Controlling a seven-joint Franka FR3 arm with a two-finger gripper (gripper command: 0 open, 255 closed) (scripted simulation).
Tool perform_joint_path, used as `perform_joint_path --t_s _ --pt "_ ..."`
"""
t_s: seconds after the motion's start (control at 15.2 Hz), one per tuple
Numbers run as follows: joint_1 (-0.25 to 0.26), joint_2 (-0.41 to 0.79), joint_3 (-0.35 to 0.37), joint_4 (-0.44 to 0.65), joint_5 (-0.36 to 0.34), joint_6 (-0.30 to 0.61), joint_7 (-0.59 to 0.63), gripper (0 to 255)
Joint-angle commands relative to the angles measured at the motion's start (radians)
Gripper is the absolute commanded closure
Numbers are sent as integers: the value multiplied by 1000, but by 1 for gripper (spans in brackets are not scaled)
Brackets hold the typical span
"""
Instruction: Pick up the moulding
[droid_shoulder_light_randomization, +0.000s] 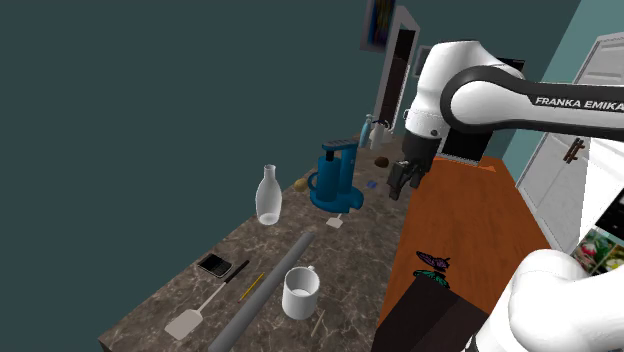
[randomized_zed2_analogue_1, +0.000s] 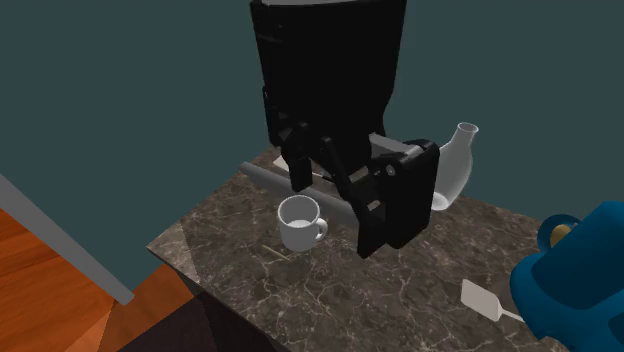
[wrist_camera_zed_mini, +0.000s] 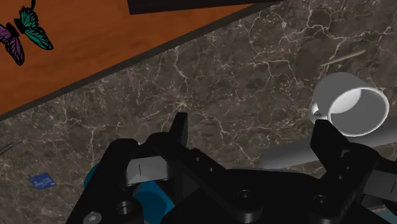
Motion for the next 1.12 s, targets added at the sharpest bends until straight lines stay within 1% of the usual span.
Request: perform_joint_path --t_s 0.0,0.26,0.53,0.79,1.06 --pt "0 0 0 0 0 0 0 0" --pt "-9 25 96 -67 70 85 199 0" --pt "-18 88 195 -103 137 183 397 0" --pt "-35 189 296 -106 189 290 594 0" --pt "-66 323 395 -78 213 400 794 0"
